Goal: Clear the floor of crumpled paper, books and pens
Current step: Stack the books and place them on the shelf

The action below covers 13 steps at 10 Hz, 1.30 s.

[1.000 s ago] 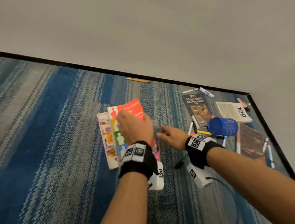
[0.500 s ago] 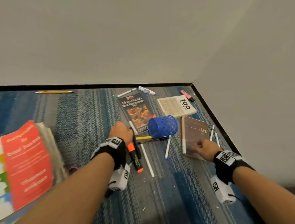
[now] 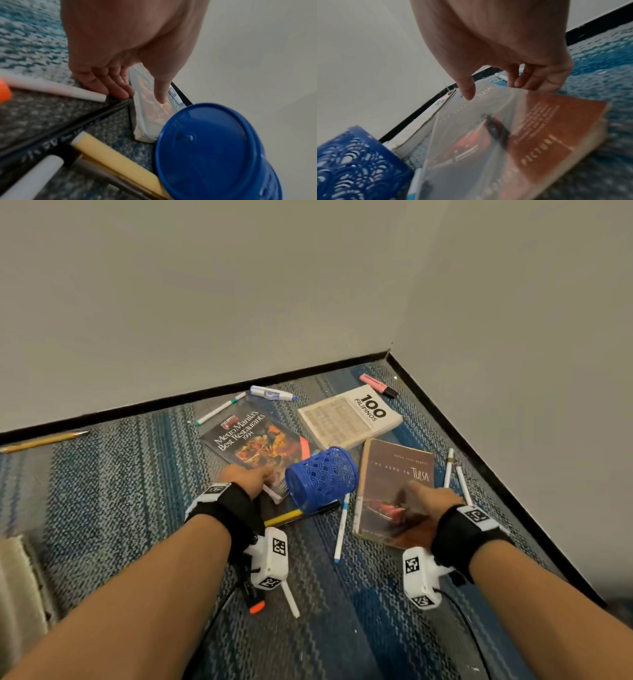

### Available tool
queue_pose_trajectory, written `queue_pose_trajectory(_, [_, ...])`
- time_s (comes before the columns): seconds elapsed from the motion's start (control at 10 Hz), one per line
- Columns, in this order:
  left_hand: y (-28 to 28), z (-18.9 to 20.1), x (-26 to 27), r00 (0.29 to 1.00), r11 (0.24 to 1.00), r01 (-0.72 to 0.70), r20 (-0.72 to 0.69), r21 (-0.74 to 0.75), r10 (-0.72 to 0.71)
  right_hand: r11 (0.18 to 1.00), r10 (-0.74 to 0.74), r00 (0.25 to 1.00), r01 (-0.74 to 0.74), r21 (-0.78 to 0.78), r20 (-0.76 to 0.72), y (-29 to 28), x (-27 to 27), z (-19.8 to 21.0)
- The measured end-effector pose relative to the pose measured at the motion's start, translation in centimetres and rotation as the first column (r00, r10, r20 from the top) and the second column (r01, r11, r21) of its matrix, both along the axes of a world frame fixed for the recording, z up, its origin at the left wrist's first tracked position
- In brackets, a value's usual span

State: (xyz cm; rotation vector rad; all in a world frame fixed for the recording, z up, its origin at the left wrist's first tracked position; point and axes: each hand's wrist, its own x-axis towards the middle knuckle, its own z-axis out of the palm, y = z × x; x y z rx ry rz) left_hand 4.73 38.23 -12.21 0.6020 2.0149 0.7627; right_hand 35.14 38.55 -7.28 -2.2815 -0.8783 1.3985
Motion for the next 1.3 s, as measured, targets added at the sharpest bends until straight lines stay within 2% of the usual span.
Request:
queue_pose_trajectory(0.1, [0.1,0.7,0.3,0.998,1.000,-0.022,0.051,-0.002,0.022,1.000,-0.005,0.998,0.005,-0.001,-0.064,0.8,-0.7,-0.3])
queue_pose_trajectory(0.2, [1.3,-0.9,0.0,0.994,0.994,-0.080,0.079,0.068,0.074,0.999,0.011,0.998,-0.008,0.032,-0.065,1.7,-0.7,-0.9])
queue_pose_trajectory(0.3, [0.7,0.0,0.3,0.978,0.961,-0.167,0.157,0.222,0.134,1.000,0.025,0.997,-0.023,0.018,-0.068,2.2,-0.6,-1.1])
queue_pose_trajectory(0.4, [0.1,1.5,0.0,0.988,0.935,-0.136,0.115,0.327,0.103,0.997,0.080,0.997,-0.080,0.005,-0.002,3.0,-0.2,-2.3])
queue_pose_trajectory(0.5, [-0.1,1.0,-2.1,0.989,0.910,-0.133,0.110,0.393,0.097,0.989,0.120,0.984,-0.130,0.066,0.134,6.2,2.4,-6.9])
queue_pose_trajectory(0.6, [-1.7,2.6,-4.2,0.989,0.882,-0.147,0.095,0.448,0.117,0.967,0.199,0.928,-0.238,0.089,0.316,4.2,-1.9,0.9])
queue_pose_trajectory(0.7, [-4.8,6.1,-6.4,0.979,0.827,-0.202,0.099,0.524,0.177,0.928,0.207,0.833,-0.333,0.166,0.512,3.3,-5.0,6.7])
queue_pose_trajectory(0.8, [-8.3,10.4,-8.3,0.963,0.759,-0.269,0.169,0.592,0.209,0.824,0.167,0.702,-0.485,0.293,0.692,2.3,-8.4,11.0])
queue_pose_trajectory(0.9, [-11.7,12.8,-10.4,0.939,0.692,-0.342,0.258,0.635,0.228,0.641,0.181,0.587,-0.679,0.358,0.789,0.4,-12.9,16.3])
queue_pose_trajectory(1.0, [-15.7,14.9,-11.5,0.900,0.623,-0.428,0.369,0.655,0.231,0.451,0.277,0.572,-0.787,0.421,0.772,-1.7,-18.7,20.6])
queue_pose_trajectory(1.1, [-19.9,15.6,-12.0,0.896,0.624,-0.439,0.361,0.646,0.257,0.387,0.573,0.620,-0.781,0.491,0.536,-4.8,-25.2,21.5])
queue_pose_trajectory(1.2, [-23.6,14.0,-13.4,0.887,0.642,-0.460,0.304,0.614,0.346,0.465,0.742,0.642,-0.700,0.542,0.193,-8.9,-31.4,19.4])
queue_pose_trajectory(1.3, [-27.2,12.2,-15.3,0.887,0.661,-0.437,0.170,0.610,0.430,0.487,0.783,0.621,-0.648,0.585,0.037,-14.0,-37.1,16.5])
